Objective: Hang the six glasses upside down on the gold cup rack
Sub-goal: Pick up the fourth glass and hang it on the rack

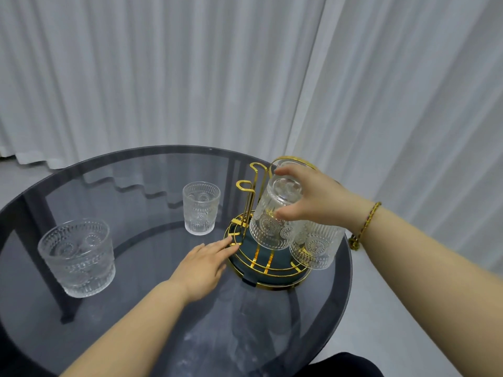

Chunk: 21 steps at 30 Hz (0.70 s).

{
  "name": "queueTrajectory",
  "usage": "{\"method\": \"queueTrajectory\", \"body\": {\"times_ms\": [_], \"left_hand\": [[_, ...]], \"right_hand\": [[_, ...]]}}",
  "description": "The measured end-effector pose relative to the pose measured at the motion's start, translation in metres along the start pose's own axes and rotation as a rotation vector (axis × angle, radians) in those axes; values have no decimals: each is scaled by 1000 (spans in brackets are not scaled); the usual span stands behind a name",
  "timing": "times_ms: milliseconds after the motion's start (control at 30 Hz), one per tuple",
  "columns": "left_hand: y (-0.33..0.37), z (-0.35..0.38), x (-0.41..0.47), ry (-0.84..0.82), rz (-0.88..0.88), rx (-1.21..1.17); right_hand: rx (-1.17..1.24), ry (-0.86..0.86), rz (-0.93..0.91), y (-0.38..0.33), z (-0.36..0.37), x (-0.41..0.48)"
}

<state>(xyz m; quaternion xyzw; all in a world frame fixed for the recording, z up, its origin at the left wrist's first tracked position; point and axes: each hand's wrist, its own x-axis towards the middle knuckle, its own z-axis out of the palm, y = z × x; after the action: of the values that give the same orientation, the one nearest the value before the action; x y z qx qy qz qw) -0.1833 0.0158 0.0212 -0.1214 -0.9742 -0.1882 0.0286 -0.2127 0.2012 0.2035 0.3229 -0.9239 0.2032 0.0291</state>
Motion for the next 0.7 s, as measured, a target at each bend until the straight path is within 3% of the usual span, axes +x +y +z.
{"method": "queueTrajectory", "body": {"times_ms": [700], "left_hand": [[-1,2,1,5,-3,9]], "right_hand": [[-24,-190,27,2,18,-2]]}}
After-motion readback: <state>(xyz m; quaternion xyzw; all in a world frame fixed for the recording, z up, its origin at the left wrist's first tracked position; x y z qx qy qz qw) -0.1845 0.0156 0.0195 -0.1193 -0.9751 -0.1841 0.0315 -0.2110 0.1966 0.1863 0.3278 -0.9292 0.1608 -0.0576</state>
